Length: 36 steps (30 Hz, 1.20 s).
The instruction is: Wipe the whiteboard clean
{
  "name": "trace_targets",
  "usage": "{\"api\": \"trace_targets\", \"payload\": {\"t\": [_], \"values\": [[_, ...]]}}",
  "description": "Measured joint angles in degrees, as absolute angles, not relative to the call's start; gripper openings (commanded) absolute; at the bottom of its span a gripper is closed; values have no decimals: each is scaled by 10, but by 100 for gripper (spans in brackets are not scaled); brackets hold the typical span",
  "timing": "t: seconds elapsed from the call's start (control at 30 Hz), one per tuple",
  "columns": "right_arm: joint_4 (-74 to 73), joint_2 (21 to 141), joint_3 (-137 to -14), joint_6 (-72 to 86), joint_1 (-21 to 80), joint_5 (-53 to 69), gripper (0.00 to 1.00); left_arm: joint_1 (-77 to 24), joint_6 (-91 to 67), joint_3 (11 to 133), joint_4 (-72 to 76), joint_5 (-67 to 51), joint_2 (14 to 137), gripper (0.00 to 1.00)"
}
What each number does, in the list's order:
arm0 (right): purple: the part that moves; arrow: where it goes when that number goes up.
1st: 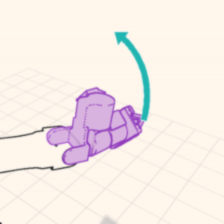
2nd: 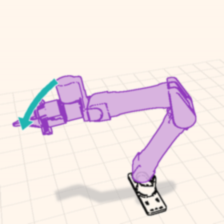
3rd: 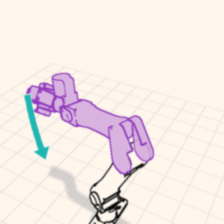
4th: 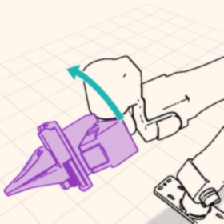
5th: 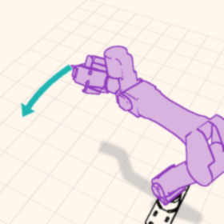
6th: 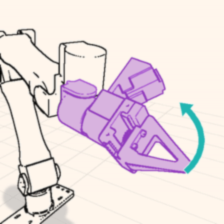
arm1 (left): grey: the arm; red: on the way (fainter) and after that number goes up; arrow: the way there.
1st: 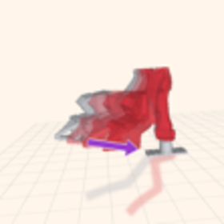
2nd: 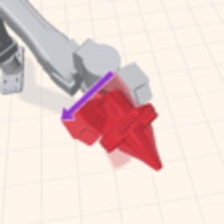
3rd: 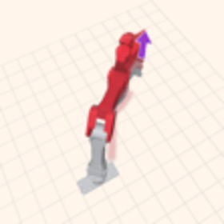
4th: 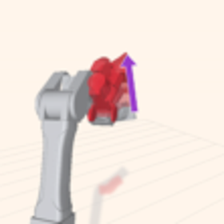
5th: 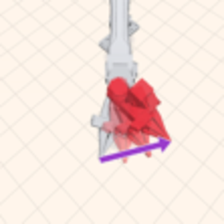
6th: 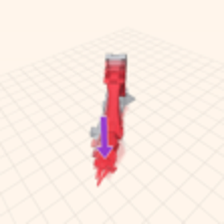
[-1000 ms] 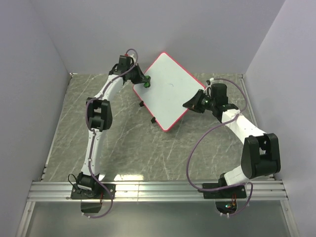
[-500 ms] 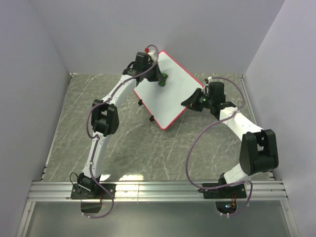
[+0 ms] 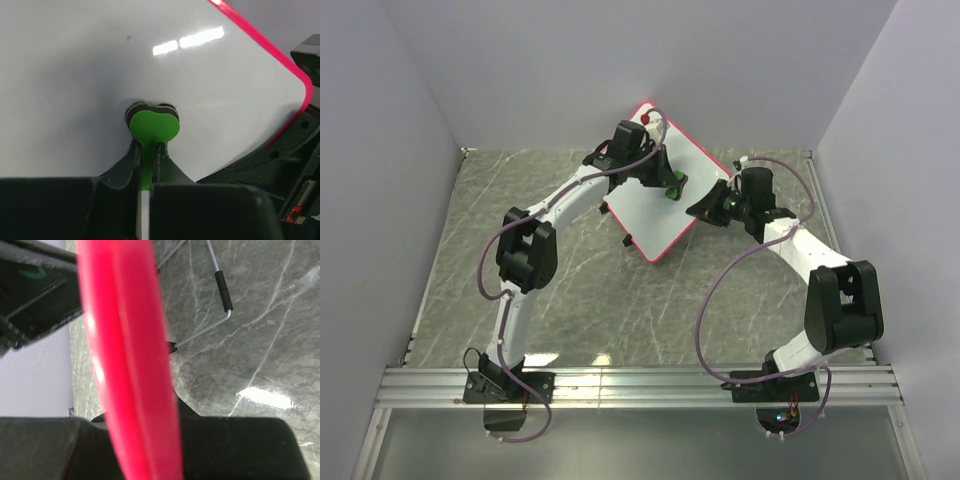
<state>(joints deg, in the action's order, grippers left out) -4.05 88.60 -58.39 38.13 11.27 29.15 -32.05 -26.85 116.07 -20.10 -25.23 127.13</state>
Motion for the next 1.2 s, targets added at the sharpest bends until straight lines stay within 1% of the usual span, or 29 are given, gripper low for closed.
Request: {"api": "trace_targets", "payload": {"t": [0.17, 0.3, 0.4, 0.57, 0.67, 0.8, 1.0, 1.2], "values": [[-30, 882, -575, 378, 114, 288, 0, -282, -282, 1190, -241, -274, 1301, 0], [-27, 882, -573, 377, 114, 288, 0, -247, -281, 1187, -259, -274, 1318, 0], [-28, 882, -573, 377, 114, 285, 0, -233, -277, 1153, -252, -277, 1311, 0], [-27, 882, -573, 371, 115, 284, 0, -237, -263, 1059, -222, -258, 1261, 0], [-26, 883, -574, 368, 115, 284, 0, -251, -255, 1047, -229, -237, 1247, 0], [-27, 887, -578, 365, 115, 284, 0, -274, -251, 1070, -262, -228, 1244, 0], [-27, 891, -581, 363, 115, 284, 0, -313, -254, 1141, -300, -242, 1260, 0], [-28, 891, -581, 361, 115, 283, 0, -318, -271, 1222, -323, -274, 1296, 0]]}}
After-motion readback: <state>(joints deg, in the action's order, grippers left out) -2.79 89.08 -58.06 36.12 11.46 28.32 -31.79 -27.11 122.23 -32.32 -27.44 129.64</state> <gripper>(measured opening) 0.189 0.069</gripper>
